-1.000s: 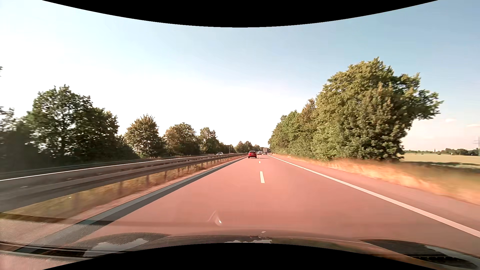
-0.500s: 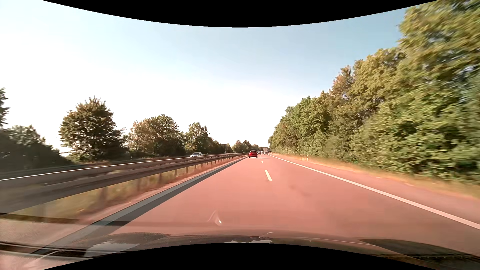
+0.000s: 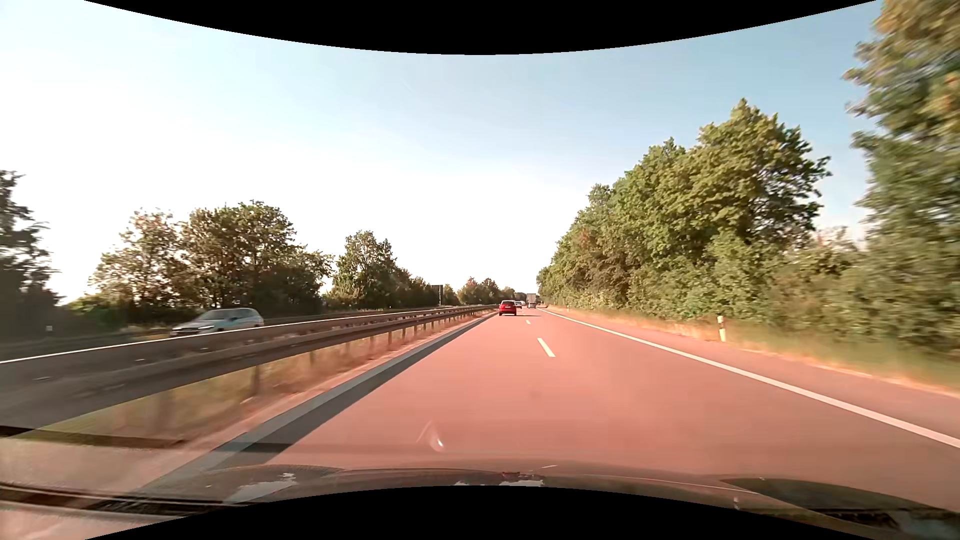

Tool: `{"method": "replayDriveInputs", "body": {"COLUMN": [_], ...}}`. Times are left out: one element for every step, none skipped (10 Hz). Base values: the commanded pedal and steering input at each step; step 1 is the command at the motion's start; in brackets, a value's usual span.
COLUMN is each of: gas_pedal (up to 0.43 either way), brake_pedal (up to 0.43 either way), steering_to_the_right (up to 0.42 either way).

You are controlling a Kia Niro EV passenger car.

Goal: Follow the waypoints while adhering to traffic rules and regulations

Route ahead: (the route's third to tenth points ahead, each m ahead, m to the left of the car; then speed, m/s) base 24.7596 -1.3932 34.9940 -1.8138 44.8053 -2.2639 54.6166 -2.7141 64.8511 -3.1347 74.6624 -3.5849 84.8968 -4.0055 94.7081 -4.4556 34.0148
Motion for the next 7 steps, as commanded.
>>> {"method": "replayDriveInputs", "body": {"gas_pedal": [0.028,0.028,0.028,0.028,0.028,0.028,0.028], "brake_pedal": [0.006,0.006,0.006,0.006,0.006,0.006,0.006], "steering_to_the_right": [0.003,0.004,0.004,0.003,0.004,0.003,0.004]}}
